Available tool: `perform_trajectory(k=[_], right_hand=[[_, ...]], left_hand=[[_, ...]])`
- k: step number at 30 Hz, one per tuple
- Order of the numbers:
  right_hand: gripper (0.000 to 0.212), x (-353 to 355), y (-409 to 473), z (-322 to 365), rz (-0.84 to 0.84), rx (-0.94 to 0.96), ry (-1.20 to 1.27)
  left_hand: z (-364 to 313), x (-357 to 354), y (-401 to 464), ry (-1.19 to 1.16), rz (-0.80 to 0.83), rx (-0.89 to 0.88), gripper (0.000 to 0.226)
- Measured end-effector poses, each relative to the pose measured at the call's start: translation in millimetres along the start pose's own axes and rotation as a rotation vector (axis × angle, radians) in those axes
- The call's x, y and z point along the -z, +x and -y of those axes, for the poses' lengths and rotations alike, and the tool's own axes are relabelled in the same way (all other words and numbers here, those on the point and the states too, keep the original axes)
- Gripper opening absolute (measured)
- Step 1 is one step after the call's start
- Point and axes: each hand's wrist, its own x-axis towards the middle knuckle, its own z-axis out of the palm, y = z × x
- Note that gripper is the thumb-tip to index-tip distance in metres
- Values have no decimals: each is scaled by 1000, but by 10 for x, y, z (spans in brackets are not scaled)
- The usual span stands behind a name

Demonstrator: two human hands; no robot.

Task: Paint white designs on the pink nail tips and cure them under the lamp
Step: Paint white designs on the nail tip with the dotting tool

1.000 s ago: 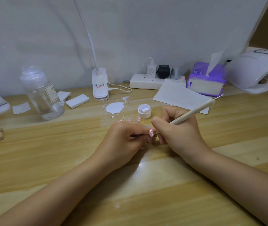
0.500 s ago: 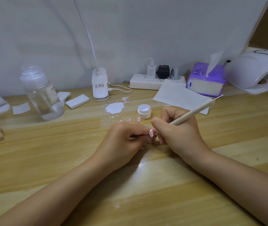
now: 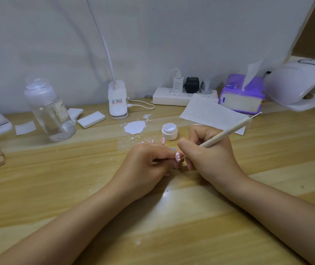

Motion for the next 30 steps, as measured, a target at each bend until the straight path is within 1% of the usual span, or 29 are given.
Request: perform_trajectory(k=[4, 7, 10, 13, 15, 17, 21, 23, 28, 30], right_hand=[[38, 10, -7, 18, -55, 20, 38], [40, 26, -1, 13, -142, 91, 9], [38, 19, -2, 36, -178, 90, 67], [37, 0, -16, 91, -145, 66, 144], [40, 1, -24, 112, -120, 55, 175], [44, 14, -25, 106, -122, 50, 156], [43, 37, -7, 74, -158, 48, 86], [39, 44, -6, 73, -149, 75, 66], [19, 67, -12, 64, -97, 200, -43], [17, 77, -14, 50, -41, 227, -100]], left_hand=[[6, -6, 3, 3, -5, 6, 18], [18, -15, 3, -18, -25, 16, 15], [7, -20, -4, -28, -35, 13, 13], [-2, -12, -11, -28, -30, 15, 12], [-5, -5, -11, -15, -27, 19, 13], [-17, -3, -12, -27, -40, 31, 14], [-88, -12, -25, -187, -75, 96, 13], [-116, -7, -24, -232, -80, 95, 15], [-141, 9, -26, -282, -112, 79, 18], [-143, 17, -26, -292, -138, 70, 19]])
